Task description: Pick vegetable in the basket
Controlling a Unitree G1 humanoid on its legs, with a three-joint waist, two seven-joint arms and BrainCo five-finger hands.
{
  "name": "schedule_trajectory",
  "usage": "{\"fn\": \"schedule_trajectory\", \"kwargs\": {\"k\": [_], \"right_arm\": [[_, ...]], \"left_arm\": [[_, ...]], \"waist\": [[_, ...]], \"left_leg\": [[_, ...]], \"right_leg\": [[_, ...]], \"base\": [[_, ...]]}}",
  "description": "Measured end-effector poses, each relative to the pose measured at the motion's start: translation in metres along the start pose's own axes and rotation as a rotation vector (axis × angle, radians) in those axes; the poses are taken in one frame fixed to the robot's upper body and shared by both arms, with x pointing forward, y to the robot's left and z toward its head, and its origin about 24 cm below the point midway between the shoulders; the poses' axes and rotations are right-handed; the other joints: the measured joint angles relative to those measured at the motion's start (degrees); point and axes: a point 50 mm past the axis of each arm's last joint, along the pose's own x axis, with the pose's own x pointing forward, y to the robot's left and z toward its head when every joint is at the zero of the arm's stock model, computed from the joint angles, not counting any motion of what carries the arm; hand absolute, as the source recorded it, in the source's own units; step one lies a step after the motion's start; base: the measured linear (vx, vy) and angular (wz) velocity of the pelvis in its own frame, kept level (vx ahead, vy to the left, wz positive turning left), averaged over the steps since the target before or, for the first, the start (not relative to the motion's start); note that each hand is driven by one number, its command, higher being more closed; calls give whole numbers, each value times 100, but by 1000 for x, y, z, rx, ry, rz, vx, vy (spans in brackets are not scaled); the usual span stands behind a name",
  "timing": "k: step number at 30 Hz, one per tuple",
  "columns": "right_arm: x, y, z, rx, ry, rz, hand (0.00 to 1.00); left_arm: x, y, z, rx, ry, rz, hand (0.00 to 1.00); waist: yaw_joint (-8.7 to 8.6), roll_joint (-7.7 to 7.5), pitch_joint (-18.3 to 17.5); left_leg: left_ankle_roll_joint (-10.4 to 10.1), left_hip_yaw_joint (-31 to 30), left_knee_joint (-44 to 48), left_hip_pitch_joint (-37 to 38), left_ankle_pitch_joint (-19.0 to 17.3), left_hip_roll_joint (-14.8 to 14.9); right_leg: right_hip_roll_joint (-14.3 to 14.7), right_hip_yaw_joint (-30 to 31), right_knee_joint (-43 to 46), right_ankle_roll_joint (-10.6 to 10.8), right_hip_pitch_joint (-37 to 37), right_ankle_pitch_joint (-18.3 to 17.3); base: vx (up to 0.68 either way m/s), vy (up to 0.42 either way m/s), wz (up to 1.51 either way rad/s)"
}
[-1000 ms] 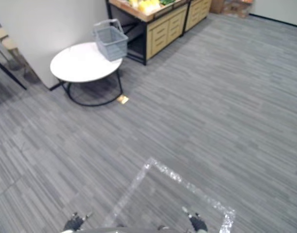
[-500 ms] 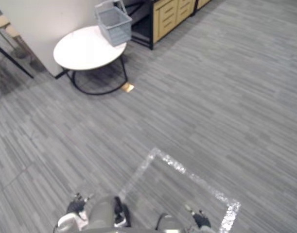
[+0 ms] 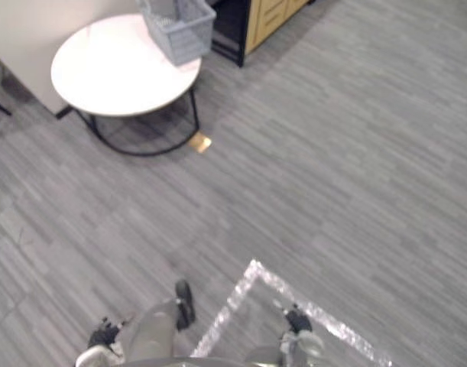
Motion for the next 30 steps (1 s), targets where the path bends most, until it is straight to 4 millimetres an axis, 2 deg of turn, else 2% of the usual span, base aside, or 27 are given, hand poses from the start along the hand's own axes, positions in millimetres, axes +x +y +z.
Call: {"fn": "schedule_trajectory", "kwargs": {"k": [1, 2, 3, 4, 5, 6, 7, 8, 9, 10, 11, 12, 13, 14, 16, 18, 19, 20, 21, 22, 23, 25, 26, 27, 28, 29, 30], "right_arm": [[0, -1, 2, 11, -14, -3, 0], [0, -3, 7, 10, -34, -6, 0], [0, -4, 8, 16, -43, -10, 0], [0, -7, 9, 32, -49, -21, 0], [0, -9, 9, 35, -49, -28, 0], [0, -11, 8, 36, -48, -32, 0], [-1, -15, 6, 34, -41, -42, 0], [-3, -20, -1, 46, -23, -60, 0], [-5, -23, -5, 59, -10, -71, 0], [-7, -25, -12, 76, 12, -84, 0], [-9, -28, -21, 99, 40, -100, 0], [-9, -30, -18, 103, 34, -106, 0], [-7, -36, -9, 123, 6, -123, 0], [-6, -35, -6, 133, -4, -125, 0], [-9, -38, -15, 155, 23, -139, 0], [-11, -39, -23, 152, 48, -143, 0], [-11, -41, -22, 143, 47, -143, 0], [-12, -44, -23, 131, 51, -146, 0], [-13, -46, -24, 112, 56, -147, 0], [-13, -47, -26, 92, 62, -144, 0], [-12, -48, -21, 62, 53, -138, 0], [-10, -45, -16, 53, 39, -130, 0], [-9, -42, -14, 39, 35, -119, 0], [-8, -41, -13, 39, 33, -115, 0], [-7, -39, -9, 40, 23, -108, 0], [-5, -36, -4, 40, 7, -102, 0], [-5, -35, -2, 39, -1, -98, 0]], "left_arm": [[0, -2, 2, 0, -5, -7, 0], [0, -4, 1, 0, -1, -11, 0], [0, -5, 2, 2, -2, -16, 0], [0, -8, 4, -2, -13, -25, 0], [0, -12, 6, -9, -24, -36, 0], [0, -14, 8, -13, -29, -43, 0], [0, -18, 10, -21, -38, -59, 0], [0, -23, 12, -27, -41, -72, 0], [0, -25, 11, -29, -38, -79, 0], [0, -27, 8, -35, -25, -80, 0], [-1, -25, 2, -38, 1, -68, 0], [-2, -28, -5, -50, 35, -65, 0], [-5, -35, -17, -82, 86, -66, 0], [-5, -37, -17, -77, 89, -71, 0], [-6, -40, -20, -47, 97, -82, 0], [-7, -42, -22, -43, 105, -87, 0], [-7, -42, -22, -40, 106, -89, 0], [-7, -42, -21, -41, 101, -89, 0], [-6, -42, -20, -47, 99, -87, 0], [-6, -42, -19, -48, 98, -84, 0], [-5, -39, -15, -52, 81, -80, 0], [-3, -36, -8, -52, 56, -77, 0], [-2, -37, -3, -55, 31, -83, 0], [-2, -39, 0, -59, 16, -88, 0], [-2, -41, 3, -71, -1, -96, 0], [-2, -42, 4, -72, -6, -100, 0], [-2, -42, 3, -72, -5, -100, 0]], "waist": [[-53, -13, 3], [-131, 10, 16], [-155, 31, 30], [-208, 57, 43], [-278, 61, 43], [-290, 62, 44], [-297, 86, 51], [-332, 149, 68], [-348, 184, 69], [-385, 189, 83], [-383, 140, 108], [-396, 246, 113], [-353, 512, 91], [-362, 519, 95], [-429, 547, 85], [-411, 631, -25], [-429, 699, -66], [-449, 737, -60], [-444, 798, -43], [-408, 805, -5], [-373, 812, 34], [-352, 727, 76], [-308, 677, 82], [-247, 663, 86], [-152, 663, 85], [-103, 656, 82], [-99, 656, 81]], "left_leg": [[45, -12, -275, 428, -46, -83], [49, -27, -556, 913, -50, -153], [59, -33, -649, 1138, -57, -167], [63, -49, -782, 1529, -61, -168], [67, -81, -812, 1773, -67, -156], [58, -115, -814, 1858, -81, -147], [-33, -180, -819, 1998, -176, -97], [-205, -198, -859, 2163, -413, -8], [-361, -202, -931, 2256, -544, 47], [-674, -215, -1108, 2474, -798, 102], [-807, -317, -1236, 2759, -891, 96], [-825, -327, -1274, 2849, -939, 153], [-775, -351, -1302, 2878, -842, 257], [-769, -356, -1301, 2920, -703, 250], [-826, -597, -1080, 3265, -365, 458], [-851, -829, -240, 3028, -335, 697], [-1002, -959, 467, 2684, -226, 861], [-1312, -1156, 1641, 2059, 241, 1095], [-1297, -1177, 2529, 1609, 922, 1361], [-1230, -1093, 3291, 1230, 1402, 1664], [-1072, -953, 4311, 738, 1021, 1871], [-923, -721, 4709, 196, 372, 1732], [-841, -564, 4404, -167, 51, 1554], [-840, -462, 4091, -313, -44, 1477], [-846, -308, 3136, -520, -57, 1294], [-839, -218, 1703, -518, 47, 1011], [-838, -154, 889, -474, 213, 885]], "right_leg": [[106, 100, 856, -43, -528, -722], [251, -53, 1274, -158, -881, -1284], [313, -240, 1321, -271, -992, -1549], [405, -758, 1117, -648, -1168, -2087], [441, -1295, 575, -853, -1342, -2356], [475, -1496, 203, -909, -1440, -2391], [562, -1756, -731, -912, -1596, -2372], [676, -1835, -1863, -785, -1694, -2255], [708, -1819, -2427, -727, -1740, -2124], [690, -1633, -3562, -627, -1785, -1626], [678, -1378, -3981, -757, -1775, -643], [808, -1361, -3863, -948, -1740, -485], [922, -1332, -3326, -997, -1969, -974], [900, -1258, -2987, -1028, -2085, -1227], [869, -1223, -1974, -1013, -1992, -2144], [1001, -1267, -1783, -1042, -1857, -2485], [1068, -1329, -1819, -1031, -1769, -2535], [1169, -1448, -1942, -1065, -1553, -2612], [1283, -1555, -2169, -1100, -1291, -2640], [1453, -1609, -2442, -1130, -982, -2680], [1581, -1610, -2730, -1165, -594, -2705], [1649, -1643, -3231, -1172, 25, -2708], [1683, -1674, -3576, -1119, 381, -2676], [1687, -1678, -3719, -1043, 506, -2633], [1707, -1689, -3967, -918, 734, -2605], [1715, -1697, -4212, -790, 956, -2558], [1726, -1693, -4332, -709, 1056, -2525]], "base": [[567, 164, 18], [549, 137, 17], [640, 120, 22], [494, 15, 35], [481, -21, 40], [442, -102, 54], [441, -165, 72], [448, -193, 83], [483, -237, 101], [651, -364, 78], [682, -379, 57], [586, -317, -9], [435, -214, -33], [494, -288, -35], [517, -358, -7], [457, -280, -5], [491, -297, 6], [371, -234, 16], [367, -164, 17], [392, -95, 9], [393, -70, 4], [379, -69, 13], [364, -59, 17], [327, -25, 1], [328, 27, -17], [344, 51, -20], [488, 138, -19]]}}
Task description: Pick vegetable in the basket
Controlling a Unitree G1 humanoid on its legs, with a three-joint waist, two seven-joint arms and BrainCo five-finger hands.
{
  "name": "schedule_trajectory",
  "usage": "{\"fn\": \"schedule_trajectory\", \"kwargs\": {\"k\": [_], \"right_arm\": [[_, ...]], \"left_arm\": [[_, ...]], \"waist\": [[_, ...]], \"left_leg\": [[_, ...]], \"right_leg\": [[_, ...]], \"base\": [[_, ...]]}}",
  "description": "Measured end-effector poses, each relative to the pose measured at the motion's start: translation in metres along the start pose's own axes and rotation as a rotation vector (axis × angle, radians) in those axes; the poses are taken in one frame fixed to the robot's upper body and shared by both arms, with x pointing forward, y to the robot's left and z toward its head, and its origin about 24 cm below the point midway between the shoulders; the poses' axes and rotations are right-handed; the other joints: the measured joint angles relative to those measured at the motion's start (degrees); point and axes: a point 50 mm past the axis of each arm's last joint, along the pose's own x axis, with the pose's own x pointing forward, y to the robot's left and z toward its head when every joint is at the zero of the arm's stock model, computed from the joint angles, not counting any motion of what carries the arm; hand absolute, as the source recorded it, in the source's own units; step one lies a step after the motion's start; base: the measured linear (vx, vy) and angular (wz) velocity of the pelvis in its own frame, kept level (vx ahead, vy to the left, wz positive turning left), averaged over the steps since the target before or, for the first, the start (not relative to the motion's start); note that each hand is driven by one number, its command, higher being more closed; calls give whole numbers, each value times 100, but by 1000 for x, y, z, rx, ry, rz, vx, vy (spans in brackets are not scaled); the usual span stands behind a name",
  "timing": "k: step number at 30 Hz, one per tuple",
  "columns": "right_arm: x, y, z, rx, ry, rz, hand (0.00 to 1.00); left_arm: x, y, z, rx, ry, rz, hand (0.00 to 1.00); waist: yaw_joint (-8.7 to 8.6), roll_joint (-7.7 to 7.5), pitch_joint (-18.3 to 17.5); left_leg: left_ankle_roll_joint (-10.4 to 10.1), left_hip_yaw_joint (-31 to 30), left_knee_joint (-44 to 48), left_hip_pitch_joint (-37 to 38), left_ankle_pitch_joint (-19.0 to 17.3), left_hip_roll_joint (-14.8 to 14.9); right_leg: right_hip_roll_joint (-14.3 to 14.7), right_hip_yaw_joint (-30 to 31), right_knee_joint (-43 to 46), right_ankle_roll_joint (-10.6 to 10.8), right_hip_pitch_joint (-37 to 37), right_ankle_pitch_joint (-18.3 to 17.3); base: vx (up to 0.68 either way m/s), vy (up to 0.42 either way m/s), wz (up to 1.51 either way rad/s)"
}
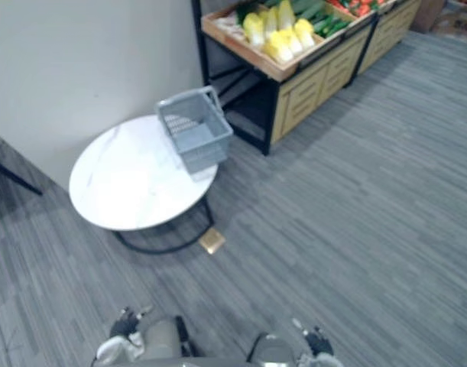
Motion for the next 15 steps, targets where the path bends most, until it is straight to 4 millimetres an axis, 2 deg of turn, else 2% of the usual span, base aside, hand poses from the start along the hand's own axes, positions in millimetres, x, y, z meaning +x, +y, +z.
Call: {"fn": "schedule_trajectory", "kwargs": {"k": [1, 3, 4, 5, 6, 7, 8, 9, 10, 11, 13, 14, 15], "right_arm": [[0, 1, 2, 0, -11, 4, 0], [0, 3, 2, -6, -13, 9, 0], [0, 5, 1, -14, -9, 17, 0], [-1, 10, -3, -39, 2, 41, 0], [-1, 14, -3, -48, 2, 55, 0], [-1, 17, -4, -78, 2, 70, 0], [-2, 18, -5, -85, 6, 73, 0], [-3, 22, -9, -86, 20, 80, 0], [-3, 24, -9, -81, 17, 86, 0], [-2, 25, -7, -80, 11, 88, 0], [-2, 25, -4, -71, -7, 86, 0], [-2, 23, -4, -55, -12, 79, 0], [-2, 22, -3, -47, -13, 74, 0]], "left_arm": [[-1, -1, -2, -4, 5, -2, 0], [-1, -2, -2, -9, 3, -6, 0], [0, 2, 0, -3, -2, -3, 0], [1, 6, 2, 6, -7, 4, 0], [1, 8, 3, 14, -10, 8, 0], [2, 16, 5, 30, -10, 24, 0], [2, 18, 5, 32, -8, 28, 0], [3, 22, 5, 36, -2, 39, 0], [2, 24, 2, 43, 15, 45, 0], [2, 27, 1, 56, 26, 54, 0], [0, 35, -5, 77, 54, 77, 0], [-1, 37, -9, 78, 67, 87, 0], [-1, 37, -9, 77, 67, 88, 0]], "waist": [[6, 30, -17], [20, 71, -42], [48, 39, -118], [82, -207, -241], [82, -315, -277], [45, -448, -343], [17, -526, -346], [5, -659, -341], [1, -669, -344], [-11, -608, -306], [-15, -597, -298], [-53, -559, -286], [-64, -552, -285]], "left_leg": [[21, 81, -1344, 57, 361, -165], [62, 166, -1709, -101, 404, -111], [421, 144, -1523, -101, 922, -146], [621, 193, -1410, -89, 1088, -340], [700, 229, -1397, -60, 991, -445], [776, 284, -1425, 52, 814, -618], [808, 296, -1433, 142, 786, -707], [906, 327, -1423, 397, 636, -858], [932, 323, -1417, 676, 440, -884], [916, 287, -1431, 896, 302, -875], [859, 244, -1674, 1518, 168, -881], [808, 85, -1878, 1928, 136, -864], [807, 2, -1934, 2021, 136, -854]], "right_leg": [[61, 15, -244, 98, 207, 27], [160, 55, -385, 313, 466, -63], [87, 186, -363, 506, 632, -194], [-152, 304, -211, 621, 646, -284], [-305, 367, 14, 617, 552, -281], [-628, 527, 867, 618, 198, -263], [-807, 630, 1385, 671, 35, -224], [-1131, 883, 2464, 799, -305, 58], [-1286, 1281, 3535, 891, -730, 770], [-1307, 1478, 4240, 975, -1011, 857], [-1345, 1460, 5081, 833, -1331, 686], [-1348, 1070, 5045, 608, -1425, 294], [-1355, 916, 4883, 520, -1475, 148]], "base": [[531, 203, -19], [542, 231, -23], [556, 207, -32], [561, 199, -33], [547, 210, -17], [444, 207, 3], [537, 238, 22], [524, 171, 20], [593, 140, 15], [477, 79, 5], [432, 21, 20], [403, -32, 43], [438, -147, 71]]}}
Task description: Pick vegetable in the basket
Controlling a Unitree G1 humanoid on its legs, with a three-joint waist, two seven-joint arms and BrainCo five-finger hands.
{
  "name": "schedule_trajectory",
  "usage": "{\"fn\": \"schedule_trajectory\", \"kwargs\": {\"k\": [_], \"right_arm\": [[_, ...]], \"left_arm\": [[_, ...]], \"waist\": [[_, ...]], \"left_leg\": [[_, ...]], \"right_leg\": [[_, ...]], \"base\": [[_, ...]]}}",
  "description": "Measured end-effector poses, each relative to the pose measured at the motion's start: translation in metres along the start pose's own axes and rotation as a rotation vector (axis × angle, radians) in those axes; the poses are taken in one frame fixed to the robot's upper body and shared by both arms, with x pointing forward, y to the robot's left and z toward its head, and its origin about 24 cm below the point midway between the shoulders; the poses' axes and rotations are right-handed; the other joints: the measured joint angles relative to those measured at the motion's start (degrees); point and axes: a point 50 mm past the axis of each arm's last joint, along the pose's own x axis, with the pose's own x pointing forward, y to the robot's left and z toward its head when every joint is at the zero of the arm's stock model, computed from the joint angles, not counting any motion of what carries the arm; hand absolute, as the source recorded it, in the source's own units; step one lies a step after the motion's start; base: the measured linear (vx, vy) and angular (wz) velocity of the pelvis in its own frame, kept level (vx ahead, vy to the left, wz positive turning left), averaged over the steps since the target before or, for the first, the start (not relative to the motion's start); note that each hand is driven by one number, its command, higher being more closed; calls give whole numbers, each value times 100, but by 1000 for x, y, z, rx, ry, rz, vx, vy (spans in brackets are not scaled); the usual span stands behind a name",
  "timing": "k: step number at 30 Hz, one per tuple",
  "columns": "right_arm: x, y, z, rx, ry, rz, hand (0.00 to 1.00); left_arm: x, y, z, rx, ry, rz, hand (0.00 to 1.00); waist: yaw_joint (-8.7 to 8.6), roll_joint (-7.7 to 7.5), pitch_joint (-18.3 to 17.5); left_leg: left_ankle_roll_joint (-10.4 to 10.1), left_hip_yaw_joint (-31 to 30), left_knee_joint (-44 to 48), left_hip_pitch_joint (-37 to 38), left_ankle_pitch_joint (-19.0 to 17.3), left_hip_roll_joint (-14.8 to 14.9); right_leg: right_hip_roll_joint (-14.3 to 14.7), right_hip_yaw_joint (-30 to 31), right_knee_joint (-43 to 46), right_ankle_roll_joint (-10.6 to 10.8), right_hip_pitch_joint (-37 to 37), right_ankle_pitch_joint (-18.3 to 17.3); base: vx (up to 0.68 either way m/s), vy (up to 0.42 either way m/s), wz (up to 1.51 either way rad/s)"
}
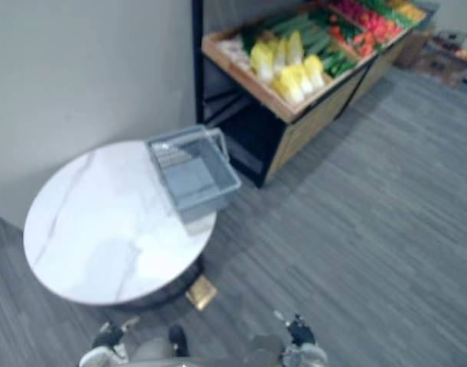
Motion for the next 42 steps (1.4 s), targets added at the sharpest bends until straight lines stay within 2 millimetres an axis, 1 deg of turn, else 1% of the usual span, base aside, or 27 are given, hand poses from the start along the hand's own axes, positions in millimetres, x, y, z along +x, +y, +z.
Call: {"fn": "schedule_trajectory", "kwargs": {"k": [1, 2, 4, 5, 6, 7, 8, 9, 10, 11, 14, 17, 19, 20, 22, 23, 24, 26, 27, 29, 31, 32, 34, 35, 37, 40, 42], "right_arm": [[0, -1, 0, 10, -1, -6, 0], [0, -3, 0, 19, -1, -13, 0], [-1, -7, -2, 34, 8, -29, 0], [-1, -8, -5, 40, 18, -35, 0], [-2, -8, -6, 40, 22, -37, 0], [-4, -8, -13, 46, 40, -39, 0], [-4, -17, -13, 38, 49, -62, 0], [-4, -19, -13, 35, 50, -68, 0], [-4, -32, -8, 16, 38, -93, 0], [-4, -34, -9, 13, 44, -98, 0], [-6, -36, -17, 9, 79, -97, 0], [-7, -36, -21, 13, 96, -100, 0], [-6, -37, -17, 58, 79, -116, 0], [-5, -37, -14, 61, 69, -119, 0], [-1, -34, 4, 88, 5, -110, 0], [2, -29, 27, 79, -84, -90, 0], [3, -28, 34, 74, -112, -85, 0], [-3, -25, 92, -34, -350, -62, 0], [-8, -26, 109, -76, -420, -64, 0], [-33, -32, 186, -276, -715, -113, 0], [-46, -32, 220, -365, -839, -149, 0], [-62, -26, 255, -463, -969, -176, 0], [-83, -14, 288, -566, -1110, -206, 0], [-95, -4, 302, -624, -1183, -205, 0], [-107, 15, 312, -685, -1268, -198, 0], [-112, 49, 318, -713, -1330, -118, 0], [-120, 76, 325, -754, -1384, -50, 0]], "left_arm": [[0, -2, 0, -5, -1, -3, 0], [-1, -4, -1, -12, 1, -6, 0], [-1, -6, -2, -45, 8, -5, 0], [-1, -5, -3, -52, 9, 0, 0], [-1, -4, -3, -56, 9, 2, 0], [0, 0, 0, -55, -1, 12, 0], [-2, -5, -7, -63, 22, 4, 0], [-3, -6, -8, -65, 24, 2, 0], [-6, -14, -17, -79, 42, -16, 0], [-7, -17, -19, -89, 47, -20, 0], [-7, -14, -19, -107, 49, -7, 0], [-7, -9, -21, -133, 59, 17, 0], [-6, -5, -21, -155, 60, 36, 0], [-7, -3, -22, -158, 62, 41, 0], [-9, 5, -30, -177, 89, 72, 0], [-12, 9, -38, -170, 112, 83, 0], [-12, 10, -39, -167, 117, 84, 0], [-14, 13, -44, -140, 135, 87, 0], [-14, 14, -44, -131, 134, 85, 0], [-13, 12, -39, -71, 115, 51, 0], [-12, 11, -35, -48, 98, 33, 0], [-11, 10, -31, -25, 79, 17, 0], [-10, 10, -27, -5, 63, 9, 0], [-10, 9, -24, -3, 50, 5, 0], [-9, 6, -18, -4, 27, -3, 0], [-8, 5, -13, -7, 5, -2, 0], [-8, 5, -12, -8, 3, 11, 0]], "waist": [[-20, 5, 3], [-27, 13, 8], [-52, 51, 27], [-33, 36, 19], [-19, 8, 9], [45, -152, -28], [60, 77, -58], [68, 117, -74], [27, 414, -106], [-1, 481, -116], [-10, 460, -170], [-82, 429, -291], [-81, 342, -312], [-74, 339, -314], [-83, 354, -339], [-76, 369, -373], [-74, 376, -384], [-77, 372, -390], [-86, 374, -390], [-89, 383, -411], [-88, 381, -414], [-79, 382, -414], [-56, 382, -414], [-21, 381, -413], [80, 381, -405], [281, 391, -374], [305, 382, -346]], "left_leg": [[-2, -172, -52, 96, 1, 25], [-29, -302, -64, 135, -15, 50], [-286, -560, -29, 156, -132, 140], [-450, -750, -5, 132, -184, 185], [-581, -839, 18, 122, -224, 204], [-806, -1011, 35, 139, -354, 204], [-937, -1126, -1, 188, -346, 460], [-949, -1121, -10, 188, -331, 505], [-943, -1112, -68, 190, -171, 750], [-992, -1117, -148, 160, 78, 854], [-1045, -1147, -304, -49, 580, 1024], [-1050, -957, -494, -266, 986, 981], [-979, -145, -598, -386, 1257, 855], [-971, 34, -619, -386, 1265, 844], [-969, 306, -750, -316, 1268, 842], [-969, 483, -823, -264, 1268, 838], [-969, 507, -825, -270, 1268, 836], [-969, 676, -827, -287, 1267, 788], [-969, 694, -829, -292, 1267, 778], [-970, 722, -835, -402, 1267, 759], [-970, 708, -838, -503, 1267, 759], [-970, 634, -855, -634, 1267, 758], [-970, 574, -860, -774, 1265, 758], [-970, 526, -863, -861, 1262, 757], [-966, 429, -866, -967, 1255, 759], [-890, 371, -874, -1034, 1169, 754], [-874, 287, -875, -1169, 1158, 736]], "right_leg": [[-3, -247, -565, -84, -85, -217], [-3, -334, -1153, -112, -125, -259], [24, -240, -2539, -63, -128, -187], [31, 34, -3431, -19, -110, 20], [35, 229, -3778, -34, -106, 197], [28, 569, -4054, 134, -80, 669], [269, 429, -3889, 121, -30, 514], [311, 397, -3905, 102, -20, 500], [528, 83, -3911, -18, 117, 322], [627, -141, -3945, -89, 238, 217], [808, -751, -4200, -178, 506, 148], [753, -1202, -4277, -213, 632, 170], [681, -1383, -4383, -212, 720, 172], [690, -1380, -4427, -206, 738, 177], [767, -1336, -4612, -183, 779, 255], [830, -1215, -4797, -183, 769, 377], [838, -1199, -4835, -183, 762, 404], [828, -1041, -4978, -177, 669, 553], [822, -1030, -5004, -172, 663, 580], [809, -1034, -5024, -181, 559, 657], [808, -1049, -5016, -188, 469, 691], [806, -1073, -5010, -186, 361, 736], [802, -1126, -5009, -196, 262, 792], [801, -1177, -5010, -201, 218, 822], [805, -1243, -5022, -190, 178, 838], [802, -1286, -5034, -149, 170, 873], [790, -1274, -5063, -127, 73, 889]], "base": [[345, -176, 74], [381, -271, 89], [267, -312, 86], [199, -282, 76], [232, -406, 75], [165, -394, 62], [271, -536, 48], [278, -469, 45], [270, -364, 57], [193, -272, 71], [152, -217, 86], [159, -100, 87], [125, -11, 69], [74, -12, 21], [69, 9, -18], [31, 15, -34], [25, 30, -41], [1, 30, -33], [-34, 17, -21], [-64, 15, 1], [-83, 11, 8], [-113, 12, 13], [-122, 22, 19], [-110, 24, 23], [-105, 16, 23], [-98, 22, 13], [-95, 20, 9]]}}
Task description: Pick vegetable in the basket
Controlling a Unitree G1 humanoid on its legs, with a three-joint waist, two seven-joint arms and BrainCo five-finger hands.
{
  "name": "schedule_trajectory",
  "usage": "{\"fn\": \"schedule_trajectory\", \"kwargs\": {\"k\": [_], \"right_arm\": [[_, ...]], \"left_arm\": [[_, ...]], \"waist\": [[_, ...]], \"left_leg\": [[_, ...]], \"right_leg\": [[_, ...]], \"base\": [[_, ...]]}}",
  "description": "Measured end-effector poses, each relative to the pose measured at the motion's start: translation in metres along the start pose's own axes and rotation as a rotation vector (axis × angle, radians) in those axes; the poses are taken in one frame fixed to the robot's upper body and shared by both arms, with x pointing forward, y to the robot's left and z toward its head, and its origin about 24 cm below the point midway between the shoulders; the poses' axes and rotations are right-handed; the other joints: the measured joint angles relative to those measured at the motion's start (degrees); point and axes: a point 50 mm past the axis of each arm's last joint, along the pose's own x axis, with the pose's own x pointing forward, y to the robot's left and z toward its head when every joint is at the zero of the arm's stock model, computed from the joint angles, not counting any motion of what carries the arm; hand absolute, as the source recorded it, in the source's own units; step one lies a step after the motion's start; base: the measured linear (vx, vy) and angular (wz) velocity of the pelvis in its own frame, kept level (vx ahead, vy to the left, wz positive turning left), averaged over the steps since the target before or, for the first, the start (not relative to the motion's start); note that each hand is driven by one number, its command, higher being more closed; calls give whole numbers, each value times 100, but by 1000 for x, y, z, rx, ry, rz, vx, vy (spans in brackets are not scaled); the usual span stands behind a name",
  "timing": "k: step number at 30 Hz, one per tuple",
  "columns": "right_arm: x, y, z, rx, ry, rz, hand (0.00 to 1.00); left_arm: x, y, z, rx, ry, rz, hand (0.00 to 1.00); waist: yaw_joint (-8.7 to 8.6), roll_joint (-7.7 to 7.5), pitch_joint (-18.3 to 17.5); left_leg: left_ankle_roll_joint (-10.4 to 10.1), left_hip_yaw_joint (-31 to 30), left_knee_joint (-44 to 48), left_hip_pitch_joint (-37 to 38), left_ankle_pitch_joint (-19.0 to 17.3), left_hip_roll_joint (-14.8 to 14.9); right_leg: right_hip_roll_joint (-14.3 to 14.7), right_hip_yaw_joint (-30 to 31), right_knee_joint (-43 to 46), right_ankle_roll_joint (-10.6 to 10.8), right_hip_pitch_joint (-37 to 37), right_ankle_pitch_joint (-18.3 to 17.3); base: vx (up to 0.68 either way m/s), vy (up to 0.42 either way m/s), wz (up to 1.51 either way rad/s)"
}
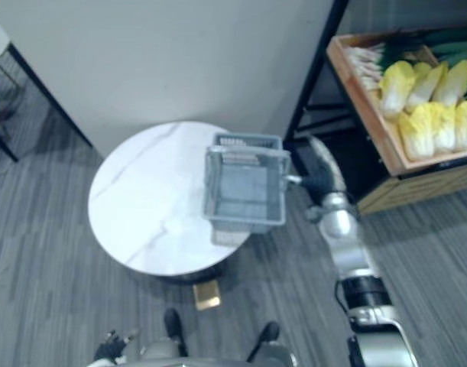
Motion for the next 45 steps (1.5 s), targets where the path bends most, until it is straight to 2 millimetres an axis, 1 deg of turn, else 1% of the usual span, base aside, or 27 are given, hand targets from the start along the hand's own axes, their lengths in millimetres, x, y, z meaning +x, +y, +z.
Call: {"fn": "schedule_trajectory", "kwargs": {"k": [1, 2, 4, 6, 8, 10, 11, 13, 19, 20, 24, 25, 27, 28, 32, 34, 36, 42, 44, 45], "right_arm": [[13, 5, 16, -12, -59, 25, 0], [20, 7, 23, -34, -85, 36, 0], [54, 9, 52, -99, -161, 69, 0], [71, 3, 64, -152, -180, 66, 0], [89, -7, 76, -184, -184, 56, 0], [95, -10, 80, -195, -179, 54, 0], [98, -12, 79, -200, -163, 52, 0], [104, -16, 77, -209, -126, 45, 0], [116, -29, 79, -224, -72, 17, 0], [117, -29, 79, -225, -66, 16, 0], [117, -30, 65, -268, -3, 27, 0], [118, -31, 63, -296, 9, 29, 0], [120, -35, 64, -328, 10, 23, 0], [120, -40, 61, -353, 21, 18, 0], [119, -50, 53, -346, 67, -9, 0], [119, -51, 52, -343, 77, -14, 0], [118, -50, 46, -346, 105, -5, 0], [117, -52, 43, -382, 113, -2, 0], [118, -59, 43, -397, 114, -15, 0], [118, -65, 43, -405, 119, -27, 0]], "left_arm": [[1, -1, 2, -2, -4, 3, 0], [1, -1, 2, -3, -4, 6, 0], [2, -2, 6, -10, -14, 13, 0], [3, -5, 11, -14, -27, 9, 0], [5, -10, 19, -22, -52, -1, 0], [6, -11, 23, -30, -69, -3, 0], [6, -12, 25, -35, -82, -6, 0], [6, -13, 28, -37, -96, -5, 0], [7, -15, 33, -40, -108, 2, 0], [8, -16, 35, -40, -111, 1, 0], [9, -19, 40, -39, -127, -3, 0], [9, -19, 42, -36, -138, -4, 0], [9, -22, 46, -35, -150, -11, 0], [10, -25, 50, -31, -160, -19, 0], [11, -27, 56, -3, -178, -32, 0], [11, -26, 57, -1, -180, -30, 0], [11, -26, 58, -1, -181, -29, 0], [11, -30, 59, 3, -182, -45, 0], [11, -30, 60, -11, -184, -46, 0], [11, -31, 61, -12, -186, -48, 0]], "waist": [[62, -18, 82], [89, -30, 100], [177, -75, 277], [276, -105, 336], [385, -120, 456], [455, -138, 513], [471, -140, 526], [567, -160, 619], [562, -163, 896], [566, -163, 920], [565, -167, 945], [565, -168, 998], [558, -160, 1105], [545, -156, 1146], [557, -177, 1265], [554, -180, 1287], [557, -179, 1289], [549, -155, 1305], [550, -143, 1331], [547, -136, 1403]], "left_leg": [[15, 7, 0, -50, 13, -1], [31, 9, 0, -94, 25, 0], [42, -4, 0, -181, 81, 6], [77, -12, 0, -268, 112, 17], [127, -169, 4, -408, 206, 15], [142, -256, 29, -468, 236, 6], [163, -331, 35, -527, 256, -12], [164, -361, 36, -536, 259, -31], [181, -571, 27, -731, 287, -74], [184, -579, 24, -741, 289, -78], [190, -631, 21, -817, 294, -126], [190, -641, 17, -820, 294, -129], [200, -677, 8, -855, 302, -129], [213, -736, 5, -912, 315, -130], [221, -771, 13, -995, 330, -148], [235, -770, 31, -1021, 342, -156], [236, -770, 32, -1021, 343, -162], [235, -785, 30, -1055, 343, -161], [248, -802, 24, -1114, 358, -162], [258, -811, 27, -1109, 366, -171]], "right_leg": [[17, 28, -64, -34, -42, 63], [26, 39, -96, -32, -75, 119], [47, 40, -232, -85, -101, 281], [75, 34, -279, -106, -166, 324], [111, -82, -280, -141, -204, 349], [115, -130, -273, -143, -205, 350], [107, -179, -273, -143, -203, 350], [96, -181, -273, -143, -194, 350], [73, -287, -274, -138, -246, 346], [69, -289, -272, -138, -252, 346], [24, -333, -264, -137, -290, 346], [21, -338, -262, -137, -288, 345], [24, -368, -262, -136, -294, 345], [28, -412, -263, -136, -316, 345], [17, -424, -261, -136, -375, 346], [11, -424, -261, -136, -402, 346], [6, -417, -260, -136, -400, 346], [5, -415, -255, -135, -429, 345], [-5, -420, -216, -136, -491, 344], [-24, -421, -185, -135, -492, 343]], "base": [[-92, 17, -2], [-76, 11, -7], [-50, 2, -2], [1, -12, 4], [39, -26, 22], [74, -1, 27], [87, 10, 26], [67, 18, 18], [23, 16, 14], [12, 14, 8], [29, 19, 7], [23, 12, 5], [1, 6, 9], [-7, 4, 14], [27, 9, 6], [40, 9, 1], [46, 8, 1], [5, 1, 0], [-9, 7, 2], [-20, 19, 6]]}}
